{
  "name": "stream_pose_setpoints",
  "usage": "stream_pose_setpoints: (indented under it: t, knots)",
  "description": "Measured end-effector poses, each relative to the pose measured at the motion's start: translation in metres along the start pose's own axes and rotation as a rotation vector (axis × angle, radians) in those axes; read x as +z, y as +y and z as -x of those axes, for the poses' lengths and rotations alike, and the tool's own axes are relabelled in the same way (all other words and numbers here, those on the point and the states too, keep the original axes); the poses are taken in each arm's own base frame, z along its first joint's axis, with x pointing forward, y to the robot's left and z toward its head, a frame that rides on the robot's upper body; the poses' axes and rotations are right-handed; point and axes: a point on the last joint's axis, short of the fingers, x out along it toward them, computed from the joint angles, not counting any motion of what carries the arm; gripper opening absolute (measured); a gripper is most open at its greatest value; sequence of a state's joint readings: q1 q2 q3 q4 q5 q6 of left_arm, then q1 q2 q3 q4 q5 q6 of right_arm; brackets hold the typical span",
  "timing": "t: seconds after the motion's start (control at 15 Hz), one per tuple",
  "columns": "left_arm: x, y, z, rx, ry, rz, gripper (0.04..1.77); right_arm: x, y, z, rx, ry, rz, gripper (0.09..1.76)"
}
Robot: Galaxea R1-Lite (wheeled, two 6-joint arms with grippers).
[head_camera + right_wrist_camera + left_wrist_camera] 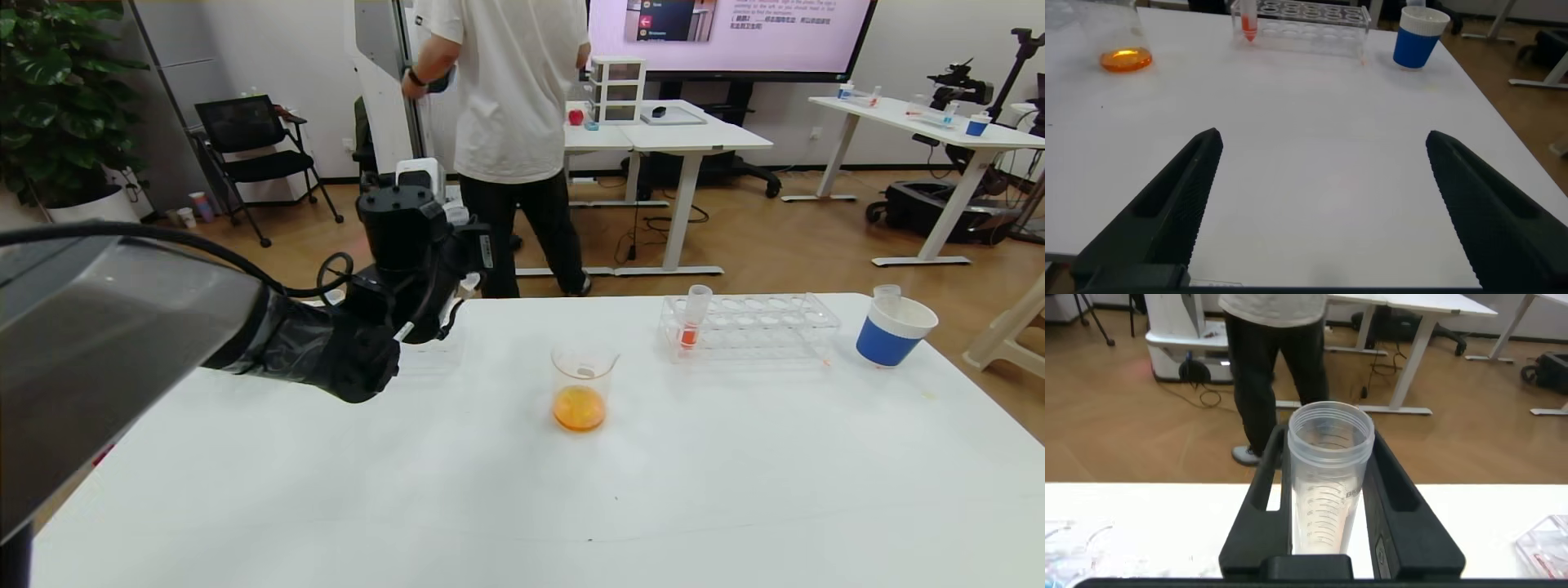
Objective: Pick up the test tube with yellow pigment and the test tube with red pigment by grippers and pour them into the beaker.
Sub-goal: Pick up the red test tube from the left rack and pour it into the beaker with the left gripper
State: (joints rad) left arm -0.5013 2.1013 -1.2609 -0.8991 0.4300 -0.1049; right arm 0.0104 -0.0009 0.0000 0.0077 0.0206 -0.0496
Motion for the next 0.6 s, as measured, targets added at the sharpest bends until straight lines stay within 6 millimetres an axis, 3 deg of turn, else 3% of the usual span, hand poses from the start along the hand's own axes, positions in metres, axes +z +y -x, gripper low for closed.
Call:
stream_pose_setpoints:
  t: [0.33, 0.53, 0.6]
  knots:
    - [0.016, 0.03, 0.014, 0.008, 0.012, 0.006, 0.51, 0.0, 0.0, 0.0, 0.0, 0.0, 0.0, 1.74]
    - [0.037, 0.072, 0.012, 0.023, -0.023, 0.003, 0.51, 0.0, 0.0, 0.0, 0.0, 0.0, 0.0, 1.74]
    - [0.046, 0.095, 0.01, 0.044, -0.043, 0.001, 0.51, 0.0, 0.0, 0.0, 0.0, 0.0, 0.0, 1.74]
